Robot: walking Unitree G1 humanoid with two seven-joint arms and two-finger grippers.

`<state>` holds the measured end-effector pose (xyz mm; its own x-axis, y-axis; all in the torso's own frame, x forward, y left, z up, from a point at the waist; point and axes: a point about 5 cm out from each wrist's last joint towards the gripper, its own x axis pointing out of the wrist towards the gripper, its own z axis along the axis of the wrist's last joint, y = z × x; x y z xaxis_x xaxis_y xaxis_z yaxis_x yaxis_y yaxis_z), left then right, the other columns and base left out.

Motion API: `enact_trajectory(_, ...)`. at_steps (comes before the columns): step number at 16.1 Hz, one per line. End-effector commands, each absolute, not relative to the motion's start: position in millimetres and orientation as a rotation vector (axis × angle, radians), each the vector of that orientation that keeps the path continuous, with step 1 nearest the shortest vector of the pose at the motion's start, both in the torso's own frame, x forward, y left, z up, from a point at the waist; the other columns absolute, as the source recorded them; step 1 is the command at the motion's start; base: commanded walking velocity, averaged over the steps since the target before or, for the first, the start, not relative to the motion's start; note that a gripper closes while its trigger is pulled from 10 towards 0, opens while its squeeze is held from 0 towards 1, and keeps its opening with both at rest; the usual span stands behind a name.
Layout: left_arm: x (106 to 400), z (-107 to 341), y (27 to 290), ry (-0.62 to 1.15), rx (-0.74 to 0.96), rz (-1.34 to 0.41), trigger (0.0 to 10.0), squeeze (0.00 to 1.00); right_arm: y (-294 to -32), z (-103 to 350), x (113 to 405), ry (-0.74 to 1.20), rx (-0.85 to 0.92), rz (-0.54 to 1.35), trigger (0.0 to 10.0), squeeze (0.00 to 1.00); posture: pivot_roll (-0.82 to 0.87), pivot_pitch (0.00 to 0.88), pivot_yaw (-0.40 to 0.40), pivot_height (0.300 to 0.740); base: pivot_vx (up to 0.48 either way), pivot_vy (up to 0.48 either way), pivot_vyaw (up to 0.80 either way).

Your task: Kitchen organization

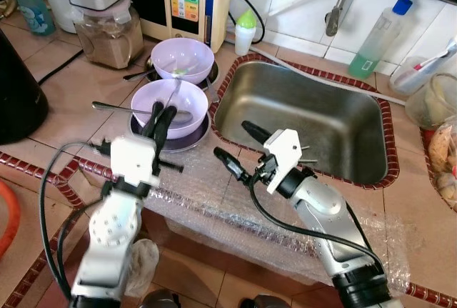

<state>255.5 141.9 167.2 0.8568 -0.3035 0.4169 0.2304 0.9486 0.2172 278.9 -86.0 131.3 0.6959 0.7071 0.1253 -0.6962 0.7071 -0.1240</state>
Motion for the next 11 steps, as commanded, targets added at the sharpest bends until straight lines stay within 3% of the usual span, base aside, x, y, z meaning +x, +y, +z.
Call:
enact_trajectory(1, 255.3, 180.5, 133.5, -0.487, 0.135, -0.351, 0.0, 0.00, -91.7, 138.8, 284.7, -0.206, -0.083, 0.738, 10.0, 0.00, 0.06, 0.052, -0.070, 0.740, 0.000, 0.000, 0.00)
enact_trajectory(3, 259.3, 199.6, 122.0, -0.453, 0.076, -0.552, 0.0, 0.00, -96.7, 149.0, 293.5, -0.254, -0.111, 0.674, 10.0, 0.00, 0.06, 0.049, -0.067, 0.740, 0.000, 0.000, 0.00)
enact_trajectory(5, 264.6, 214.5, 120.1, -0.468, 0.094, -0.607, 0.0, 0.00, -102.2, 153.4, 298.7, -0.282, -0.138, 0.614, 10.0, 0.00, 0.06, 0.046, -0.063, 0.740, 0.000, 0.000, 0.00)
enact_trajectory(11, 265.6, 194.5, 110.5, -0.283, 0.316, -0.830, 0.0, 0.00, -107.8, 162.7, 305.6, -0.406, -0.455, 0.571, 10.0, 0.00, 0.05, 0.037, -0.050, 0.740, 0.000, 0.000, 0.00)
